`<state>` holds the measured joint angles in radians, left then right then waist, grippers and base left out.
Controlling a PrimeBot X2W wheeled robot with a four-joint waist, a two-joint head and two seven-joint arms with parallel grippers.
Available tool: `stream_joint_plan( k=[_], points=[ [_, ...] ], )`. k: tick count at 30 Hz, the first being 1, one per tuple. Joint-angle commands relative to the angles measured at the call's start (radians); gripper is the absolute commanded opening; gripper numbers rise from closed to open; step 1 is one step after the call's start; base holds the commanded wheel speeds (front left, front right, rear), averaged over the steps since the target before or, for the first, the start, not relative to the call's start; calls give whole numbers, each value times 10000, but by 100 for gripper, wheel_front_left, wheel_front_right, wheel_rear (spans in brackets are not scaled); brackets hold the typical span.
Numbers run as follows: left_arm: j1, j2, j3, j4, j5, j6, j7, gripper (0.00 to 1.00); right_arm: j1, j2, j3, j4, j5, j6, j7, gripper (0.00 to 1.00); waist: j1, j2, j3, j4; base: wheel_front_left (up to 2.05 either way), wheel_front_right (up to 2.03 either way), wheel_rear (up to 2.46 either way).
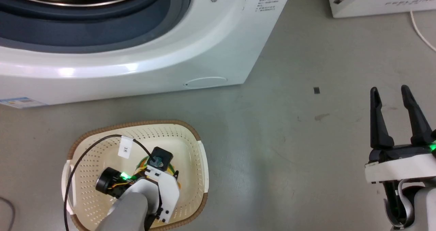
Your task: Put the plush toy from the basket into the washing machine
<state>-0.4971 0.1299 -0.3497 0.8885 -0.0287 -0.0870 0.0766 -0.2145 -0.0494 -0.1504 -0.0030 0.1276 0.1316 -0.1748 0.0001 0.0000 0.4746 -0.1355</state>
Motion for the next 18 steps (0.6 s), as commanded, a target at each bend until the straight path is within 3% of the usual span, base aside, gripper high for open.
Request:
stream_joint_plan(
  k=[1,18],
  points=[
    [-321,135,-128,333,-64,40,102,100,-275,-6,-71,-26,94,-7,-119,100,-1,0,322,-59,0,0,0],
    [-1437,440,-757,1976,-421,295,585,100,-978,-7,-339,-50,270,-8,-453,100,-1,0,1867,-279,0,0,0]
  ],
)
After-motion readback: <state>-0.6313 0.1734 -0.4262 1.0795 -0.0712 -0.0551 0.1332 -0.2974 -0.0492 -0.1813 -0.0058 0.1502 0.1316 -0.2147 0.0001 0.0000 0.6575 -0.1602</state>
